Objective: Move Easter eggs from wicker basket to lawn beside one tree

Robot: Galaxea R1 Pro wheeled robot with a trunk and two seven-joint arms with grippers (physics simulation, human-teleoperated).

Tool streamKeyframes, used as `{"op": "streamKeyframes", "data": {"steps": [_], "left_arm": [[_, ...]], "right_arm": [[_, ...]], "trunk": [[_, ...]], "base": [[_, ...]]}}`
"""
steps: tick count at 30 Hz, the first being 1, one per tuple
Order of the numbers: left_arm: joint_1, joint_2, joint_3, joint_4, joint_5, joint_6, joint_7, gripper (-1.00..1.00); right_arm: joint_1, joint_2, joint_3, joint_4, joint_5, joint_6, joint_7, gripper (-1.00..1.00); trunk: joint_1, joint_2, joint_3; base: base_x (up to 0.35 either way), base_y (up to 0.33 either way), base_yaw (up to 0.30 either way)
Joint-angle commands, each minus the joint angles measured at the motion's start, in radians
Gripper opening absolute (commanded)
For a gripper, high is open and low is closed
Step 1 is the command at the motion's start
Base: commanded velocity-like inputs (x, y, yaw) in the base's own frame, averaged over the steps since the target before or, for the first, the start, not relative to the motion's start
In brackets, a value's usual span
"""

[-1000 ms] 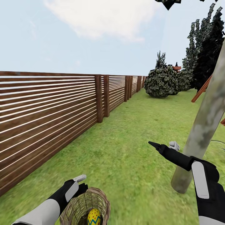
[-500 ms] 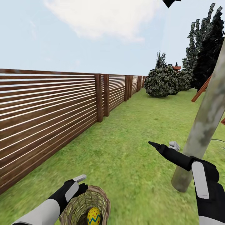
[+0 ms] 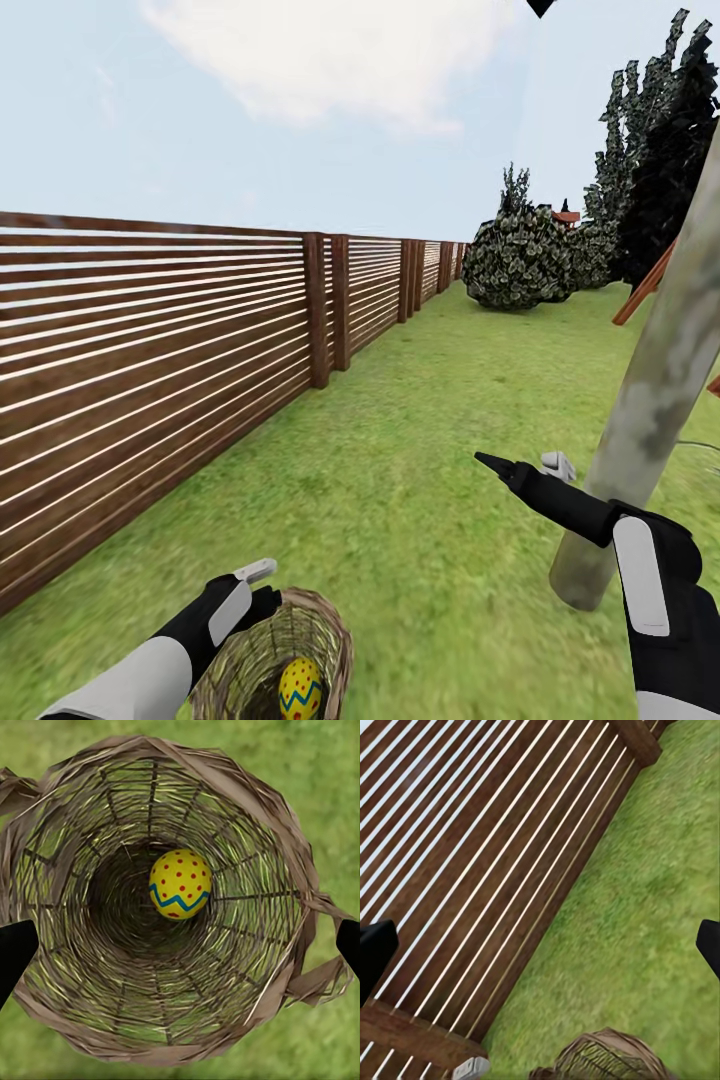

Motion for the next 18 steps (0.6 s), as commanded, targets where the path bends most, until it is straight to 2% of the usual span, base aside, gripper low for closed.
{"op": "streamKeyframes", "data": {"steps": [1, 18], "left_arm": [[0.000, 0.001, -0.008, -0.002, 0.011, 0.002, 0.009, 1.00], [0.000, 0.001, -0.008, -0.002, 0.011, 0.002, 0.009, 1.00]], "right_arm": [[-0.001, 0.000, -0.003, 0.000, 0.008, 0.004, 0.010, 1.00], [-0.001, 0.000, -0.002, 0.000, 0.007, 0.004, 0.010, 1.00]], "trunk": [[0.004, -0.008, -0.004], [0.069, -0.127, -0.058]], "base": [[0.000, 0.000, 0.000], [0.000, 0.000, 0.000]]}}
